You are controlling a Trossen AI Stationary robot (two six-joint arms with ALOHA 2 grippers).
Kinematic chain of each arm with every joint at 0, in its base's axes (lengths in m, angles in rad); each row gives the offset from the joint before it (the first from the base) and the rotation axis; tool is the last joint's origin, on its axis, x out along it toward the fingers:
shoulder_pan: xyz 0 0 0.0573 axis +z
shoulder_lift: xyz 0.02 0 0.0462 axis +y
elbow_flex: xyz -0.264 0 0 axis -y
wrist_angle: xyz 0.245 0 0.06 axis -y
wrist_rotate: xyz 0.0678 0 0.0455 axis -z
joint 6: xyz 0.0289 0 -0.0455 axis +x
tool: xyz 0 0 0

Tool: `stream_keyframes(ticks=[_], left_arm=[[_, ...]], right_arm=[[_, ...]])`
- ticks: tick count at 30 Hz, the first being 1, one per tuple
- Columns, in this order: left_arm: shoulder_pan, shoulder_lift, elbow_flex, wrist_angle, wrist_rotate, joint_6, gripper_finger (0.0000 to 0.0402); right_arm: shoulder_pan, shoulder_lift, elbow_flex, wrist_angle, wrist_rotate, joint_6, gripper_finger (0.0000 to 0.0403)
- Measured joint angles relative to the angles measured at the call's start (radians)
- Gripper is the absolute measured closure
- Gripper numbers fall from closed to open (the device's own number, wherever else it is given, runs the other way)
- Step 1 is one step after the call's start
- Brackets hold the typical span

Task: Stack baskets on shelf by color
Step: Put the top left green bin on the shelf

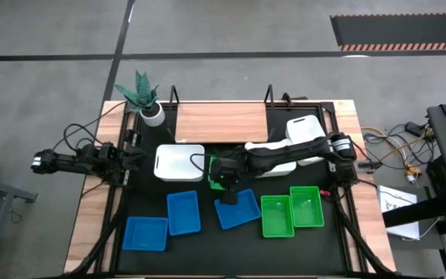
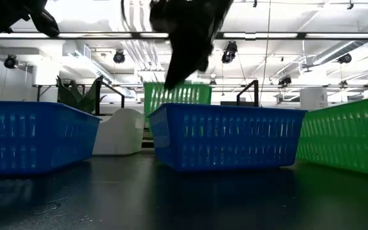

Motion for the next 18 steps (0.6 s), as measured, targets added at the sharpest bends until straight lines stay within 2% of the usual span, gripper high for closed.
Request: stream_keyframes(ticks=[5,9,12,18], left_arm=[[0.000,0.001,0.000,-0.001,0.000,0.000,0.0402],[0.000,0.001,0.000,-0.001,0.000,0.000,0.0402],[0.000,0.001,0.000,0.000,0.000,-0.002,0.0402],[0.000,0.001,0.000,-0.001,0.000,-0.003,0.0402]], right_arm=[[-0.004,-0.009,0.150,-0.151,0.084,-0.075,0.0390],[-0.022,-0.008,0.248,-0.186,0.183,-0.171,0.0390],[-0.061,-0.008,0.281,-0.152,0.205,-0.255,0.0390],[-0.185,-0.004,0.257,0.006,0.182,-0.388,0.0391]])
